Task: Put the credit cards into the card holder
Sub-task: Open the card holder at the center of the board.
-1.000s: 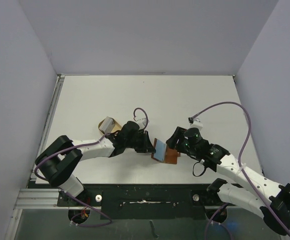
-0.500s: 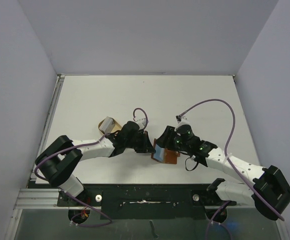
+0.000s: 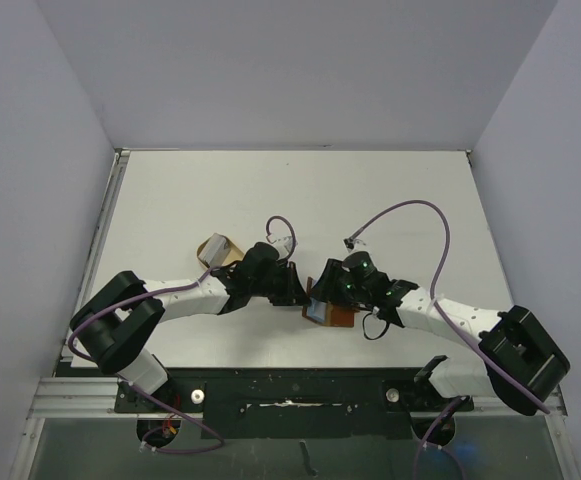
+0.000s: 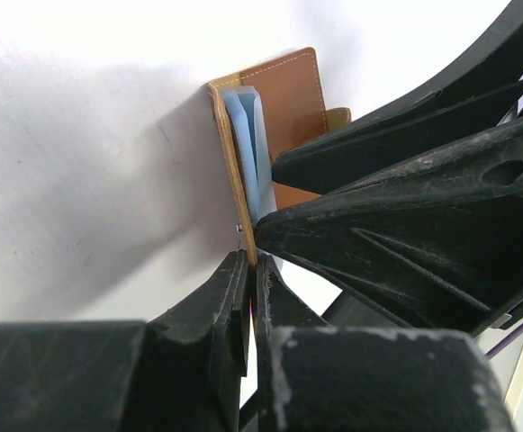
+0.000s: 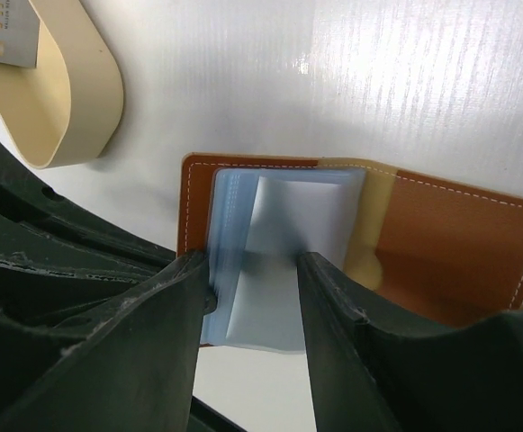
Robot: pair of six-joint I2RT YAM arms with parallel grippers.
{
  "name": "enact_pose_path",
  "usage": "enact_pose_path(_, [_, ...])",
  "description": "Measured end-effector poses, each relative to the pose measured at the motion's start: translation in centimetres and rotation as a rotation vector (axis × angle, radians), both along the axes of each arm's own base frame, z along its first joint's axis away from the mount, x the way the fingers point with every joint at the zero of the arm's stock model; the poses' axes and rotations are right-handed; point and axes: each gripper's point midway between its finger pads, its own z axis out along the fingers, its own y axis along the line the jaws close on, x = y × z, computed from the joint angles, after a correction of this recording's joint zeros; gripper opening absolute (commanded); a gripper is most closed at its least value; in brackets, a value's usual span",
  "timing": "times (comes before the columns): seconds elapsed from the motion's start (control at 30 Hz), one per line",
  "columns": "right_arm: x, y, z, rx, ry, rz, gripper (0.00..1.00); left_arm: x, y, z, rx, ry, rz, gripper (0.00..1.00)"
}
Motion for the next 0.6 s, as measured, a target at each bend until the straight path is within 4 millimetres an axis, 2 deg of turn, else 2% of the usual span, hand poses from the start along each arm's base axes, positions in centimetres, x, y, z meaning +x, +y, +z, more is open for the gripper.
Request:
enact_pose_path(0.5, [0.47, 0.41, -0.49, 0.004, -0.004, 0.000, 0.40, 0.11, 0.47, -0.55, 0.028, 0.002, 0.016, 0.00])
enact_pose_path(0.6, [0.47, 0.41, -0.50, 0.004, -0.004, 0.001, 0.45, 0.08, 0.50, -0.61, 0.029, 0.002, 0.016, 0.00])
